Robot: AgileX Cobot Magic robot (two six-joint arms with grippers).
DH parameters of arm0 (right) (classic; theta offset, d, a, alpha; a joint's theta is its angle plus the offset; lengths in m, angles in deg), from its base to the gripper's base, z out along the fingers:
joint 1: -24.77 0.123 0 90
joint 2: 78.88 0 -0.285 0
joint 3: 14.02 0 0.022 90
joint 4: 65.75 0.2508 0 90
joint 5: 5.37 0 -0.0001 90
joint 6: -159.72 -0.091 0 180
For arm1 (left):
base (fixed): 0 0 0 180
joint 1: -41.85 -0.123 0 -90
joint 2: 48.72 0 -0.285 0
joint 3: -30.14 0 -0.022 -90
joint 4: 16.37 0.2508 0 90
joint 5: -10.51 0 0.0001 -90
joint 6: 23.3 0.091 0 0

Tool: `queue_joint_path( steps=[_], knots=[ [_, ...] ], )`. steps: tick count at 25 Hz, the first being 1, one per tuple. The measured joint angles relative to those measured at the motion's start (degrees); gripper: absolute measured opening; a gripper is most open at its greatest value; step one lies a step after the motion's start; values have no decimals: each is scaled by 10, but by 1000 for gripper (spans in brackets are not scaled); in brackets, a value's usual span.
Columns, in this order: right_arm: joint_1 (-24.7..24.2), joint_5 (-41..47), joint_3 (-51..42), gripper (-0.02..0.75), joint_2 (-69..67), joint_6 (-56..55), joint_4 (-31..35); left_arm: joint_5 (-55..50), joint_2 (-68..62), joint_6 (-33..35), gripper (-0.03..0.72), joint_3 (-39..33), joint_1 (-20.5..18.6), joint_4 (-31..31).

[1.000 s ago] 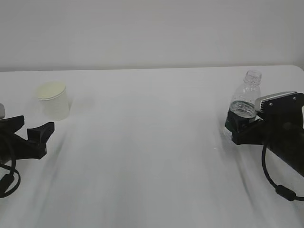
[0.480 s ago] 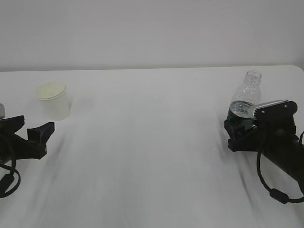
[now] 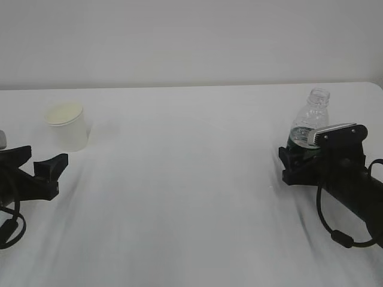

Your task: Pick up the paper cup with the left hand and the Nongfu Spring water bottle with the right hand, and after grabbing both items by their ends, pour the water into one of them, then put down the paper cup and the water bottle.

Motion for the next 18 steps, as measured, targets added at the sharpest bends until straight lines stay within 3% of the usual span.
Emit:
queue_joint_path(
  steps=[18],
  knots=[
    [0, 0, 24, 589, -8, -3, 0, 0, 0, 0, 536, 0, 0, 0]
  ],
)
